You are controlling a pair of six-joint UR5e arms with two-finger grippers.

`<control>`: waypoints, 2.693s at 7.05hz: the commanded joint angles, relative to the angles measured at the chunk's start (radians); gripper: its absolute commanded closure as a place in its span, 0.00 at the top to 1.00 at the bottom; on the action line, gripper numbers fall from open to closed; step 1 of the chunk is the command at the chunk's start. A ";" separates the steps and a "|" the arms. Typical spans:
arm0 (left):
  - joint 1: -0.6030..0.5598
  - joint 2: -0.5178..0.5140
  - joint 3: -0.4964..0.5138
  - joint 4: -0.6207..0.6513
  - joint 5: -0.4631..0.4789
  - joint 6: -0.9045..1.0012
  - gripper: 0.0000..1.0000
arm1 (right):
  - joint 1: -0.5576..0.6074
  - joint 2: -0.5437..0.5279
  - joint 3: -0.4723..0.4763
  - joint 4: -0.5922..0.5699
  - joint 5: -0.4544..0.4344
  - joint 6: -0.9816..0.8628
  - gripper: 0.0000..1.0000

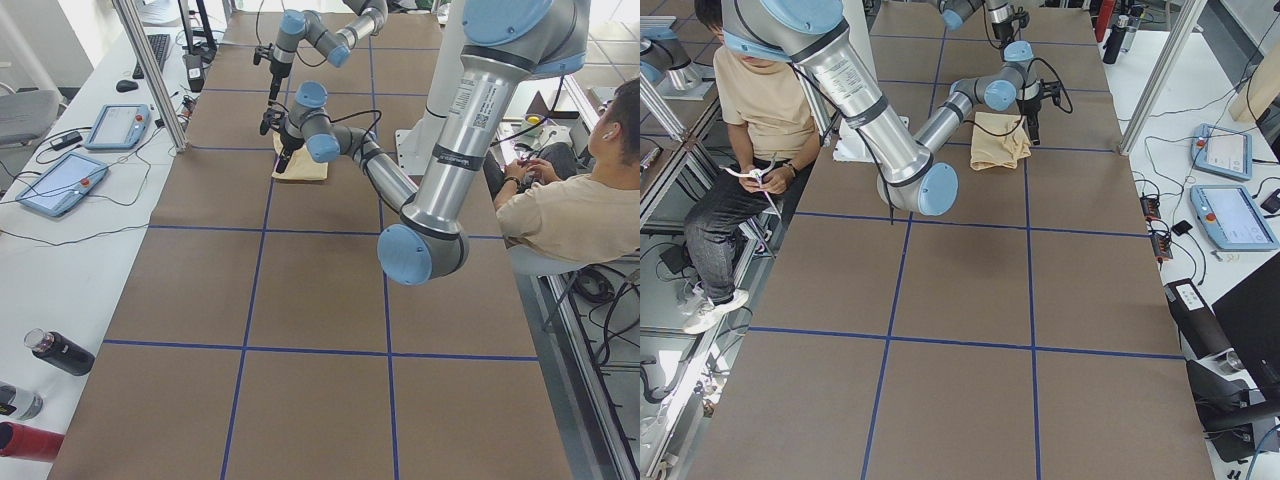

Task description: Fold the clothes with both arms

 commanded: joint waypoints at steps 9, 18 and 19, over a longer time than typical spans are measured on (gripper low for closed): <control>-0.838 0.451 0.134 0.179 -0.259 1.045 1.00 | 0.863 -0.962 0.170 -0.129 0.494 -1.252 1.00; -0.841 0.540 0.107 0.229 -0.416 1.041 1.00 | 0.840 -0.913 0.167 -0.095 0.481 -1.089 1.00; -0.840 0.578 0.103 0.218 -0.416 1.047 1.00 | 0.840 -0.913 0.167 -0.097 0.484 -1.088 1.00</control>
